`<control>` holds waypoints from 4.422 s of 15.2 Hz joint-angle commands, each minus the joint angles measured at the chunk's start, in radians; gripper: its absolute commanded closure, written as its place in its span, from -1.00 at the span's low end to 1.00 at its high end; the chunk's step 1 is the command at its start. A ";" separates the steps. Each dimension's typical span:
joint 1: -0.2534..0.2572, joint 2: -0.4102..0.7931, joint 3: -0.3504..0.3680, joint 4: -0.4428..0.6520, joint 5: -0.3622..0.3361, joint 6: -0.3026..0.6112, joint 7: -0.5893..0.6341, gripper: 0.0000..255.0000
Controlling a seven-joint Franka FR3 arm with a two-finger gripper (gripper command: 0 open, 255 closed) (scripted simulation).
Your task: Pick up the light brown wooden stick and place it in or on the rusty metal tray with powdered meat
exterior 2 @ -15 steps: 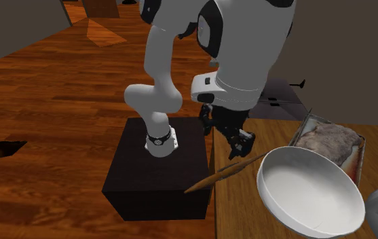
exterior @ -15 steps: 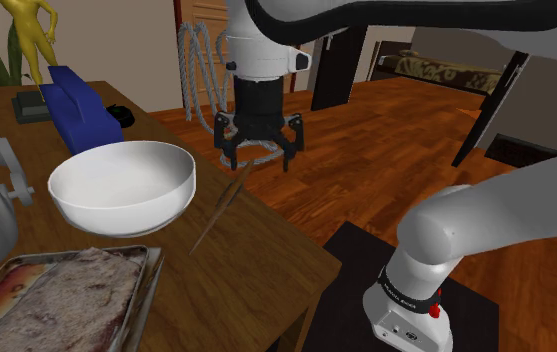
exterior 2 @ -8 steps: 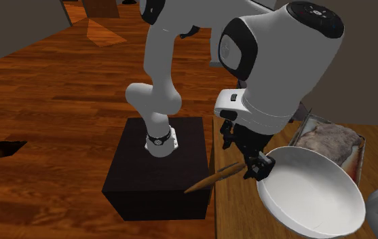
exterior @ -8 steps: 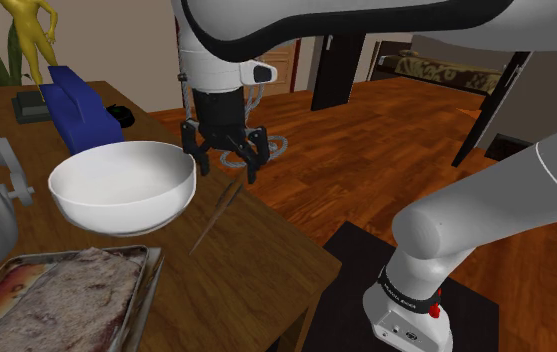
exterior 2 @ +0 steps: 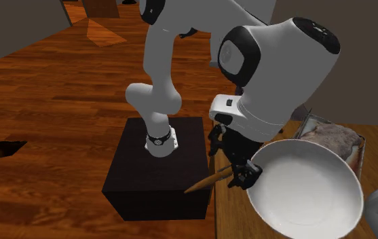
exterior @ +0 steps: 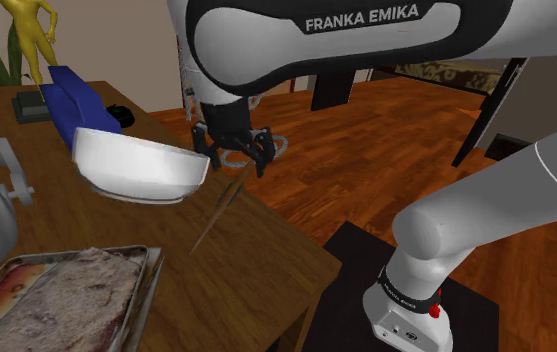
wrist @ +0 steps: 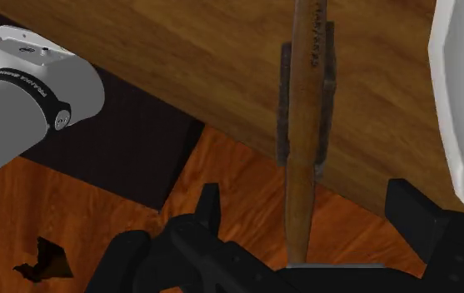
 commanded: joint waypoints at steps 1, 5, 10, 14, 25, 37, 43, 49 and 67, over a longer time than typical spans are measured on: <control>0.048 0.033 -0.017 -0.043 0.162 0.049 0.019 -1.00; 0.084 0.052 -0.044 -0.045 0.142 0.056 0.036 1.00; 0.085 0.051 -0.045 -0.037 0.142 0.047 0.038 1.00; 0.085 0.051 -0.044 -0.045 0.142 0.056 0.036 1.00; 0.078 0.049 -0.080 0.096 0.124 -0.090 0.040 1.00; 0.061 0.083 -0.096 0.277 0.096 -0.242 0.058 1.00; 0.049 0.205 0.094 0.406 0.069 -0.242 0.260 1.00; 0.052 0.540 0.421 0.584 -0.177 -0.242 0.605 1.00; 0.874 1.118 0.204 1.105 -0.648 -0.395 1.010 1.00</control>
